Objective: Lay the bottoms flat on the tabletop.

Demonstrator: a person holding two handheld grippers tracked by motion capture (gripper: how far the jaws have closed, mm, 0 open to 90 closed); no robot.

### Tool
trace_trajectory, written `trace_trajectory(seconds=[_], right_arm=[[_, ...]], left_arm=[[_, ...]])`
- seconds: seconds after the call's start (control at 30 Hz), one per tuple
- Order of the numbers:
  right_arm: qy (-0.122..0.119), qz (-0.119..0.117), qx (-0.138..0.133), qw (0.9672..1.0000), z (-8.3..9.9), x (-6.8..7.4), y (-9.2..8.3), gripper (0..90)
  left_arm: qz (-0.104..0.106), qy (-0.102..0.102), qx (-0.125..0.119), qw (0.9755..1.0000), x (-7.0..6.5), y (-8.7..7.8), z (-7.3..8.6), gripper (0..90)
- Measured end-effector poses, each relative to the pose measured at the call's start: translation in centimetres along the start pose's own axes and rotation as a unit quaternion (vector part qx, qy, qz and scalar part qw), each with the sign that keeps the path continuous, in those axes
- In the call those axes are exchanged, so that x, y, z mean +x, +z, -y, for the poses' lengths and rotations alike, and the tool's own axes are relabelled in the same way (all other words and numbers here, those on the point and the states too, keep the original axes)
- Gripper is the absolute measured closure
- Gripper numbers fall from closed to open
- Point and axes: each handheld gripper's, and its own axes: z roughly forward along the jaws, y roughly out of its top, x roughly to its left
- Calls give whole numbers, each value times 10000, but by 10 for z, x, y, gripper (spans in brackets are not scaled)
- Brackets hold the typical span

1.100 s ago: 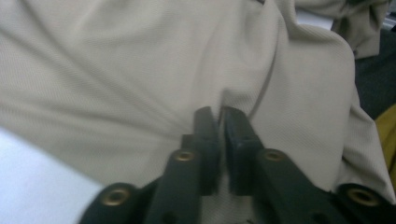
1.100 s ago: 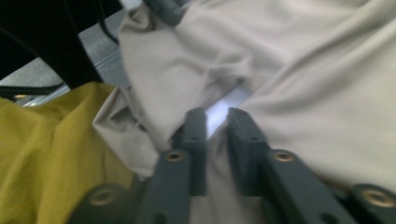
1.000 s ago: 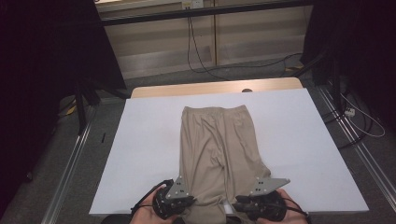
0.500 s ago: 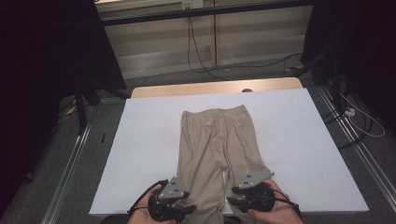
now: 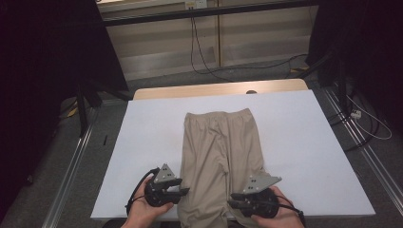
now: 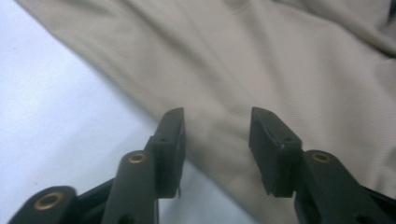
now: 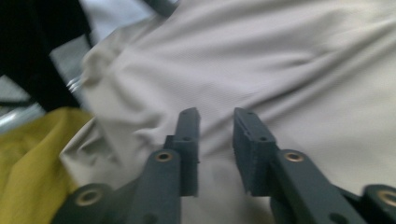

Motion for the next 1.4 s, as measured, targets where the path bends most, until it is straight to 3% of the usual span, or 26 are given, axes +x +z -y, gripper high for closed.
trace_trajectory(seconds=[0.13,0.23,0.3,0.37,0.47,0.53,0.63,0.77,0.87,0.93,1.0,1.07,1.17,1.3,1.4], right_arm=[[278,440,-313,9982,-1,-23,-21,649],[464,824,-446,9945,2,-42,-36,659],[614,1041,-527,9913,4,-56,-45,685],[784,1279,-588,9869,8,-68,-54,721],[919,1535,-551,9823,13,-81,-62,747],[1070,1554,-479,9809,20,-84,-65,753],[1079,1500,-288,9824,27,-80,-66,750],[1066,1369,-112,9848,35,-69,-70,709],[959,1142,-65,9888,38,-62,-69,636],[761,1119,57,9908,38,-60,-62,571],[592,1090,175,9921,38,-59,-53,491],[564,1120,211,9919,36,-59,-45,410],[427,1149,220,9922,31,-59,-36,426],[308,1277,193,9911,22,-64,-29,491],[343,1428,187,9890,17,-71,-25,452]], left_arm=[[-126,-16,145,9998,1,6,1,607],[-181,-1,149,9997,-1,7,0,616],[-78,31,178,9998,-2,7,0,712],[-54,12,262,9996,-3,6,-1,878],[-99,-33,310,9995,-3,4,-2,900],[-165,-111,304,9993,-1,2,0,900],[-228,-272,305,9989,6,-4,3,900],[-99,-424,201,9989,10,-9,8,900],[-69,-432,177,9989,10,-9,9,899],[-13,-425,142,9990,9,-8,8,882],[34,-452,122,9989,8,-7,8,812],[83,-459,85,9989,7,-6,8,756],[-52,-381,31,9993,7,-6,7,659],[-26,-430,7,9991,8,-5,6,639],[-30,-431,21,9991,9,-4,6,634]])
